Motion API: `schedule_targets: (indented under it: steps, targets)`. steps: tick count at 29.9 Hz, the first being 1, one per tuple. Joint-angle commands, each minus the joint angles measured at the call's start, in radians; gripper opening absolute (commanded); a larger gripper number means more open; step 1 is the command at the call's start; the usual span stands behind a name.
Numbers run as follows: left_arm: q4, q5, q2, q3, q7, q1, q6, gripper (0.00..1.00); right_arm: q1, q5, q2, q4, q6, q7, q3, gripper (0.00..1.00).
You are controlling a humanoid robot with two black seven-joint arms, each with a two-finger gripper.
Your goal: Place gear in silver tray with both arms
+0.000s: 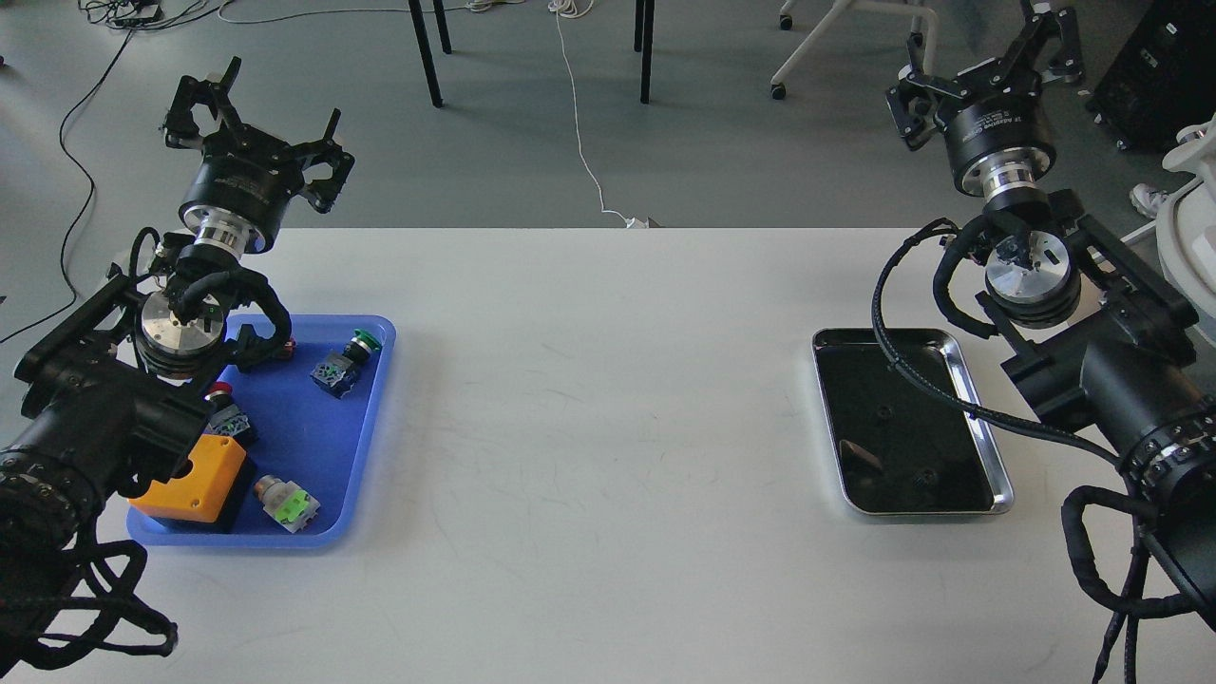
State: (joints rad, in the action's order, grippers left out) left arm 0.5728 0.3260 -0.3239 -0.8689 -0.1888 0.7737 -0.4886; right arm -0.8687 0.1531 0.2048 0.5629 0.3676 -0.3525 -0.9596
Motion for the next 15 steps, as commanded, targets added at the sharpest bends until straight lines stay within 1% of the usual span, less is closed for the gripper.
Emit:
schedule_targets:
  steps: [1,15]
  targets:
    - [0.001,0.005,0.003,-0.002,0.009,-0.005,0.000,0.98,0.034,0.003,0.005,-0.001,0.060,0.003,-0.007,0.99]
    - [-0.001,0.002,-0.003,0.004,0.002,-0.008,0.000,0.98,0.046,0.003,0.015,0.008,0.068,0.001,0.005,0.99]
